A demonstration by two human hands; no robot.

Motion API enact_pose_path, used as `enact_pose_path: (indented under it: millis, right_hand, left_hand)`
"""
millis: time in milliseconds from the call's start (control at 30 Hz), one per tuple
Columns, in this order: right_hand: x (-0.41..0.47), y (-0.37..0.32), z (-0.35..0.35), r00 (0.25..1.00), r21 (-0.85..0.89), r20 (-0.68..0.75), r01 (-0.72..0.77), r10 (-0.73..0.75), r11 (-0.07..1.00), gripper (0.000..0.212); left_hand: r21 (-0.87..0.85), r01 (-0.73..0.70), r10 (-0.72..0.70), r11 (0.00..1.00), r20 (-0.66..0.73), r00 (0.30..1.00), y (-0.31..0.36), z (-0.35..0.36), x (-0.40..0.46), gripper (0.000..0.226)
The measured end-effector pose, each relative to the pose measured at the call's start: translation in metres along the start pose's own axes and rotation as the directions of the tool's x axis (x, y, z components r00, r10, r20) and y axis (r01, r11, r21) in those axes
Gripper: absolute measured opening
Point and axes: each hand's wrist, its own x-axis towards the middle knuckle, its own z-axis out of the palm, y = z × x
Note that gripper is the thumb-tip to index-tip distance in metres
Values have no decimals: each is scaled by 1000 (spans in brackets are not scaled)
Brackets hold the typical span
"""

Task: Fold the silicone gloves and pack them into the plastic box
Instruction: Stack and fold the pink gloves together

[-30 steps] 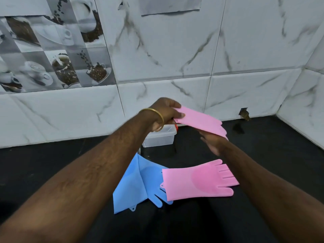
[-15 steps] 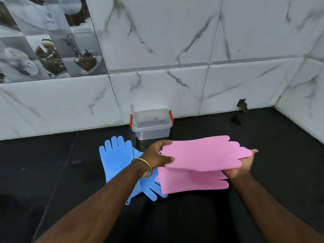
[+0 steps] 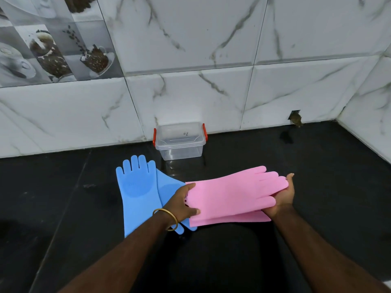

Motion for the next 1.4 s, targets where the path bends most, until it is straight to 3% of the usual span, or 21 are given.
enact_pose_path:
  millis: [367, 567, 667, 767, 933, 1033, 1100, 1133, 1200, 1233, 1267, 1300, 1400]
  right_hand:
    - [4, 6, -6, 999, -79, 31, -22, 25, 997, 69]
    - [-1, -3, -9, 992, -127, 87, -80, 91, 989, 78]
    - [-3, -13, -6, 978, -81, 140, -143, 153, 986, 67]
    - [-6, -22, -4, 976, -174, 118, -163, 185, 971, 58]
    - [-7, -31, -2, 999, -436, -36, -52, 41, 899, 17]
    - [-6, -33, -2, 992, -513, -121, -28, -40, 858, 24]
    - [-9, -30, 1, 961, -610, -194, 38, -196, 792, 52]
    - [-12, -26, 2, 916, -704, -212, 99, -342, 703, 66]
    - [-22, -13, 9, 778, -911, -61, 213, -625, 354, 75]
    - [-27, -4, 14, 721, -953, 72, 254, -689, 166, 73]
    - [-31, 5, 19, 694, -956, 175, 290, -698, 48, 71]
    - [-32, 15, 23, 708, -945, 227, 325, -669, 24, 69]
    - [-37, 48, 37, 848, -894, 270, 396, -455, 209, 67]
  left_hand:
    - [112, 24, -27, 993, 21, 999, -10, 5, 4, 90]
    - [204, 31, -43, 979, 57, 997, -10, 6, 8, 104]
    - [250, 4, -20, 968, 61, 998, -12, 6, 9, 104]
    - [279, -8, -8, 960, 57, 998, -13, 6, 10, 100]
    - [259, 9, -30, 966, 77, 997, -13, 2, 10, 101]
    - [296, 36, -60, 954, 72, 996, -12, -1, 10, 98]
    - [320, 33, -29, 947, -15, 999, -12, -2, 12, 85]
    - [298, 41, -22, 954, -68, 997, -12, -3, 13, 76]
    - [247, 95, -59, 964, -147, 987, -11, -5, 17, 64]
    - [236, 130, -91, 963, -169, 981, -11, -6, 20, 62]
    - [233, 162, -119, 959, -184, 976, -10, -7, 24, 60]
    - [231, 191, -146, 954, -200, 969, -9, -8, 27, 56]
    - [203, 274, -217, 940, -264, 940, -5, -11, 37, 42]
